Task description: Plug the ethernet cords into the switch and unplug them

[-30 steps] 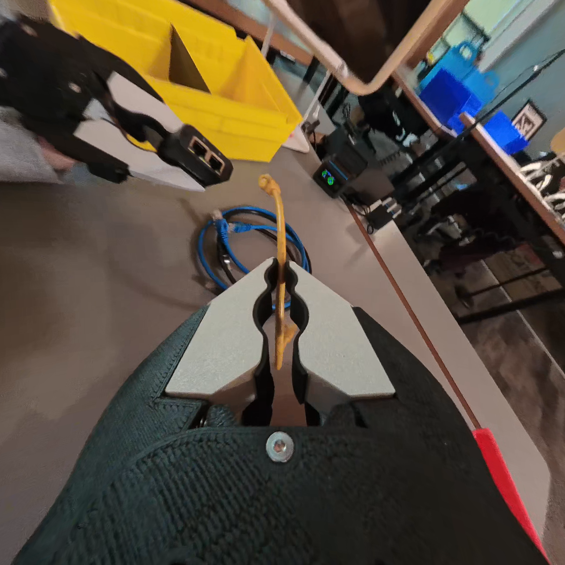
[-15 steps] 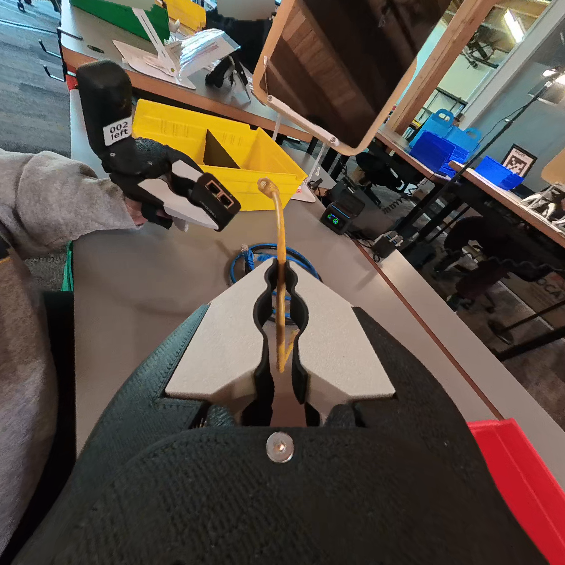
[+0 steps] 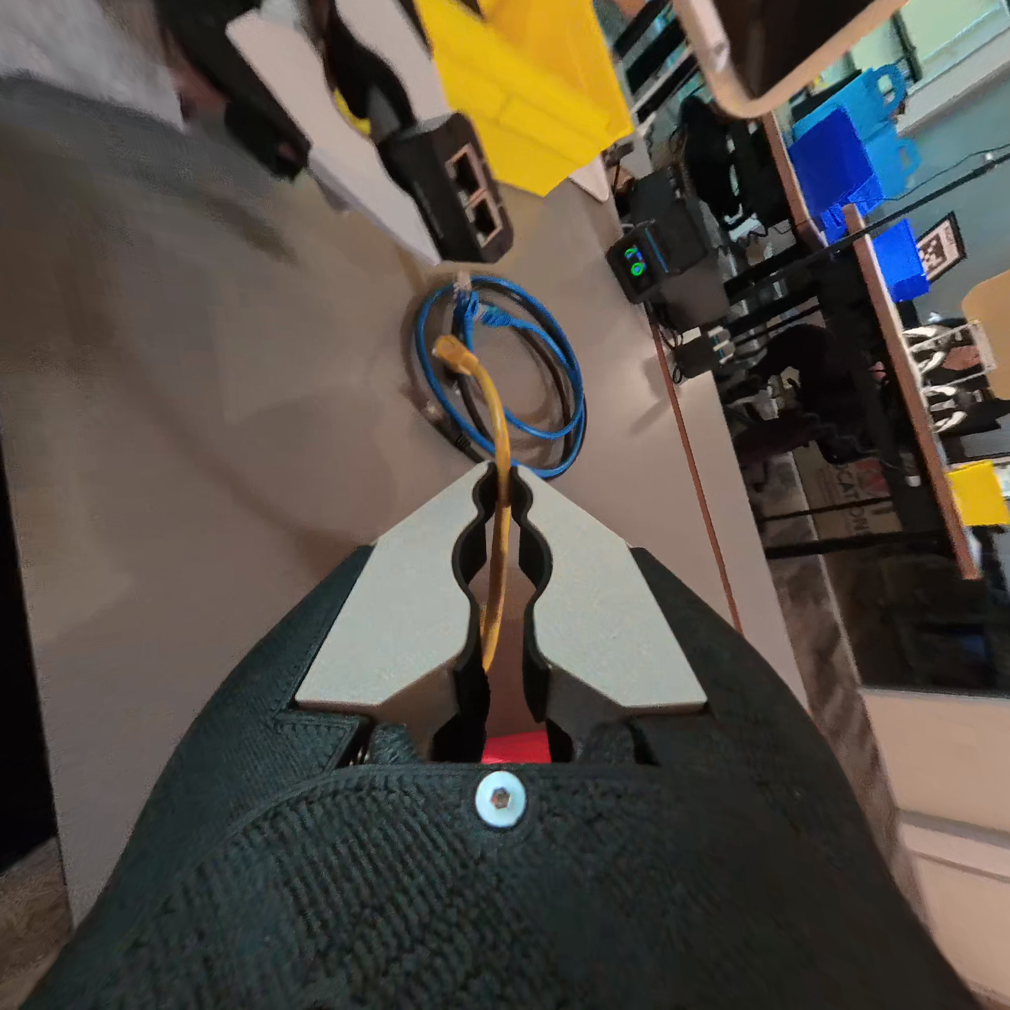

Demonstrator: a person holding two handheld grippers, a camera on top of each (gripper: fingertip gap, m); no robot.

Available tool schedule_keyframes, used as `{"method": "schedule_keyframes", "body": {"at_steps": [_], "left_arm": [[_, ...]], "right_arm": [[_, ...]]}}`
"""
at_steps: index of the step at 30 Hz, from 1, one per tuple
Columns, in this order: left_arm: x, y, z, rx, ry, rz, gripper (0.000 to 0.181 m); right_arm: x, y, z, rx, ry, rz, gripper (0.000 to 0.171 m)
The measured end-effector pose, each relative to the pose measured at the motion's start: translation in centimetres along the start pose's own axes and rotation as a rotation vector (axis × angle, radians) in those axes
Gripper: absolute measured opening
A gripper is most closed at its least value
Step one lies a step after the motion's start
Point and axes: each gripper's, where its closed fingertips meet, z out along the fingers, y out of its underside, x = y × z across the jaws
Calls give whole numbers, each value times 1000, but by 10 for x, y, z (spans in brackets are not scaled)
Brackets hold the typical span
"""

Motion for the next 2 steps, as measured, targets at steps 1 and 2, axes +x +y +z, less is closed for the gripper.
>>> {"method": "schedule_keyframes", "body": {"at_steps": [1,2], "left_arm": [[-1,2,0,-12,-3,11,21],[-1,4,1,-24,-3,11,21]], "right_arm": [[-6,3,4,-23,8,-41,2],[-12,7,9,-44,20,-84,2]]}}
